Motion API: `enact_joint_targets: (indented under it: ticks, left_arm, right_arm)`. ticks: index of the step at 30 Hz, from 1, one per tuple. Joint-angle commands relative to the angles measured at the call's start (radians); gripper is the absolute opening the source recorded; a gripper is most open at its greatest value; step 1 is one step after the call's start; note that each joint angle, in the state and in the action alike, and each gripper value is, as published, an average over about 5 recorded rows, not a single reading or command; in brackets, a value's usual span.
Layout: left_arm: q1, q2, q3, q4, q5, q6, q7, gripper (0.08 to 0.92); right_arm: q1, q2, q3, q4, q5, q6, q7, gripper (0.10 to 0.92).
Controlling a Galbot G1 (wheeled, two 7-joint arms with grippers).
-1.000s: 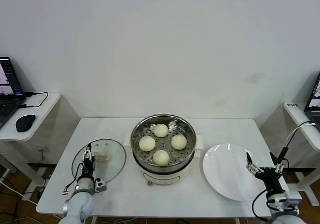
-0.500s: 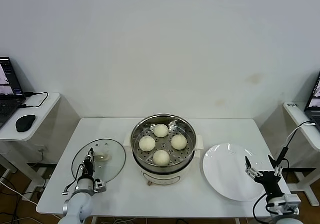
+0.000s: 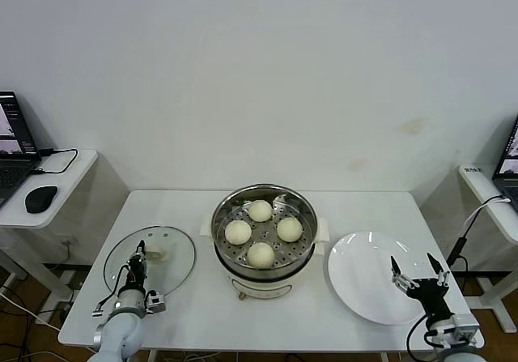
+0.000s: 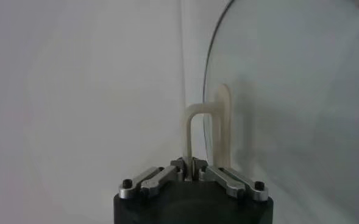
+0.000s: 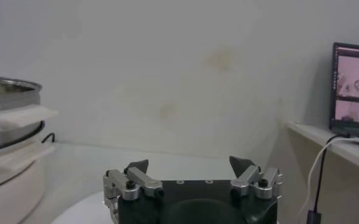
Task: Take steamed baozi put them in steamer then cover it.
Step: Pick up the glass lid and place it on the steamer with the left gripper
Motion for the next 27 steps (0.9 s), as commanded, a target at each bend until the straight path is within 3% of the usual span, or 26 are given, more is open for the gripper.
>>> enact_joint_targets:
  ticks: [1, 7, 17, 23, 27]
  left_arm:
    - [0.130, 0.003, -0.010, -0.313, 0.021, 0.034, 0.076, 0.143]
    - [0.158, -0.023, -0.033, -0.422, 0.066, 0.105, 0.098, 0.142]
    - [0.223, -0.033, -0.029, -0.660, 0.138, 0.255, 0.223, 0.142]
    - [0.216, -0.025, 0.057, -0.767, 0.303, 0.413, 0.317, 0.142]
    - [0.179, -0.037, 0.124, -0.809, 0.347, 0.434, 0.373, 0.142]
  right_arm:
    - [0.010, -0.027, -0.026, -0.002, -0.004, -0.004, 0.002, 0.823]
    - [0.037, -0.020, -0.056, -0.015, 0.002, 0.002, 0.004, 0.822]
    - [0.080, -0.023, -0.106, -0.040, 0.001, 0.013, 0.004, 0.822]
    - [0.090, -0.020, -0.115, -0.047, -0.001, 0.008, 0.003, 0.823]
    - [0.101, -0.009, -0.119, -0.050, -0.007, -0.002, 0.002, 0.822]
